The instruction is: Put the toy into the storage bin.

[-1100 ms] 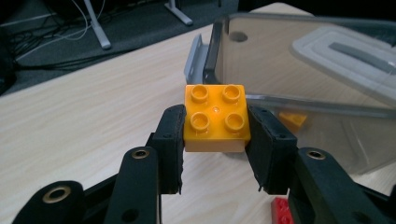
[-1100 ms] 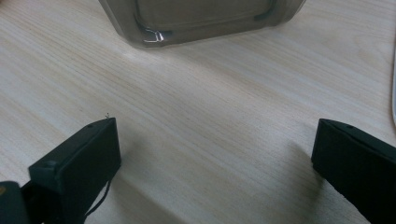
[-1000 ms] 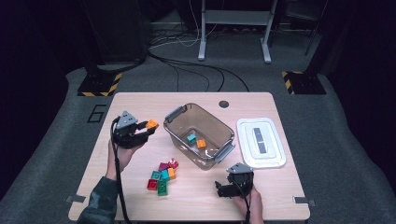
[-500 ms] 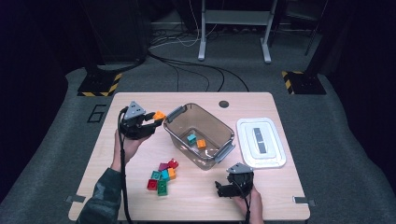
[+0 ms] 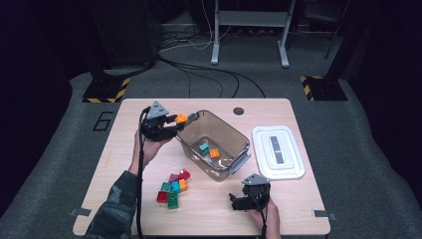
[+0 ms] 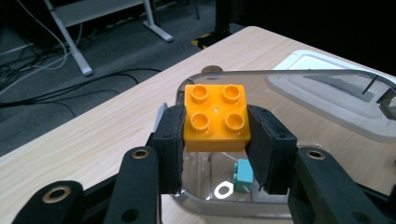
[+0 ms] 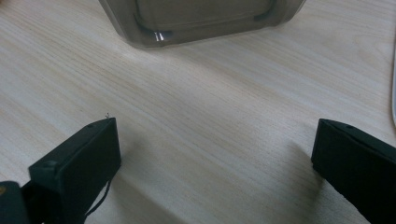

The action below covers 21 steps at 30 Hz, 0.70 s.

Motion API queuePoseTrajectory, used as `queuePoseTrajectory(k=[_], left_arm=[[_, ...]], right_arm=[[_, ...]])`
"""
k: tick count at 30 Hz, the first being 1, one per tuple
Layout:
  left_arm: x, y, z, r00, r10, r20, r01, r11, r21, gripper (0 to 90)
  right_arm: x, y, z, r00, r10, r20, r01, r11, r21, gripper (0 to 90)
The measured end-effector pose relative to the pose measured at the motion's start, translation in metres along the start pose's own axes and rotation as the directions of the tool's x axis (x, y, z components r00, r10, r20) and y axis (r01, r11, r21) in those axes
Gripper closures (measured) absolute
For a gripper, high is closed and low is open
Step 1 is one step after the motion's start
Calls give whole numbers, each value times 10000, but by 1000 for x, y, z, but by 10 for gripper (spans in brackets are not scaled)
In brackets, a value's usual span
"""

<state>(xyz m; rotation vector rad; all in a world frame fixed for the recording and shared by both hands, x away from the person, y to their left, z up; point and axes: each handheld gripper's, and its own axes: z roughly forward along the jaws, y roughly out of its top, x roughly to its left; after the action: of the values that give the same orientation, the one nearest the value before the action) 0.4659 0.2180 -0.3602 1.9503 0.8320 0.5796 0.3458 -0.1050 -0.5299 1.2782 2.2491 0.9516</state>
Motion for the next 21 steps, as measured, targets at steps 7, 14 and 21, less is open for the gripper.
queuePoseTrajectory(k=[7, 14, 21], left_arm=[[-6, 1, 18, 9997, 14, 244, -22, 9995, 330, 586], [-5, -3, 30, 9997, -22, 236, 6, 9977, 682, 586], [-2, -8, 33, 9987, -447, 226, 418, 9924, 1155, 477]], right_arm=[[0, 0, 0, 10000, -68, -35, 69, 10000, 46, 4], [0, 0, 0, 10000, 8, 16, -8, 10000, 9, 4], [-1, 0, 0, 9998, -166, -59, 166, 9999, 28, 5]])
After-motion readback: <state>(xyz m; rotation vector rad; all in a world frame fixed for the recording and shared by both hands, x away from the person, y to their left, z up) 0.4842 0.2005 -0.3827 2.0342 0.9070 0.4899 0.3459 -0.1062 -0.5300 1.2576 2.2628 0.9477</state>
